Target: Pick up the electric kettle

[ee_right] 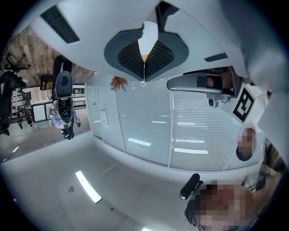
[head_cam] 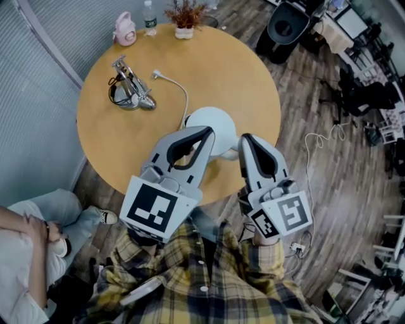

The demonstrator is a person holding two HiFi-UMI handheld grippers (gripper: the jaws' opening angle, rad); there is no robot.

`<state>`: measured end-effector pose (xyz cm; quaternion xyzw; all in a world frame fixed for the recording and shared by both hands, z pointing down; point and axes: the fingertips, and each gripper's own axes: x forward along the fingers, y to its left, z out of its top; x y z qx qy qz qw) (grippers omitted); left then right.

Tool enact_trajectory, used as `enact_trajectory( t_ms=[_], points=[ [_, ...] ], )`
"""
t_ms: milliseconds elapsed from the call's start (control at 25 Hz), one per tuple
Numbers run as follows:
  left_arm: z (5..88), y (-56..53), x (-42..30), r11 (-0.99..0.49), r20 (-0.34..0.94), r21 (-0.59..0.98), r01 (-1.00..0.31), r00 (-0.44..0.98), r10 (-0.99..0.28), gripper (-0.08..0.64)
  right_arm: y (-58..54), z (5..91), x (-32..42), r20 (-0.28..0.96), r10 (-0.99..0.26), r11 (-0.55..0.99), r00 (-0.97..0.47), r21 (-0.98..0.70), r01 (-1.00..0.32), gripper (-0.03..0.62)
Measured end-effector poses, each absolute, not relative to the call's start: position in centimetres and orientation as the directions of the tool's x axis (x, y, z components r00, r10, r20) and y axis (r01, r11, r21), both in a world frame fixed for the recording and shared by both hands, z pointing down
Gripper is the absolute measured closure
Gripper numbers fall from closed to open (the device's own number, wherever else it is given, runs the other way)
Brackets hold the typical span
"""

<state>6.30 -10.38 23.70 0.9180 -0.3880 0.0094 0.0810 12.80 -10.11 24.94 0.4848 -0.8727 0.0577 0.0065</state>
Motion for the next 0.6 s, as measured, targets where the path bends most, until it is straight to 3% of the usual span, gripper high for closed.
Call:
enact_trajectory(
  t_ms=[600],
  points=[
    [23.7, -12.7, 5.1, -0.687, 0.088, 0.142, -0.712, 0.701, -0.708, 0.557, -12.3, 24.8, 12.9, 0.064, -0.869, 0.486, -0.491, -0.075, -0.871, 0.560]
  ],
)
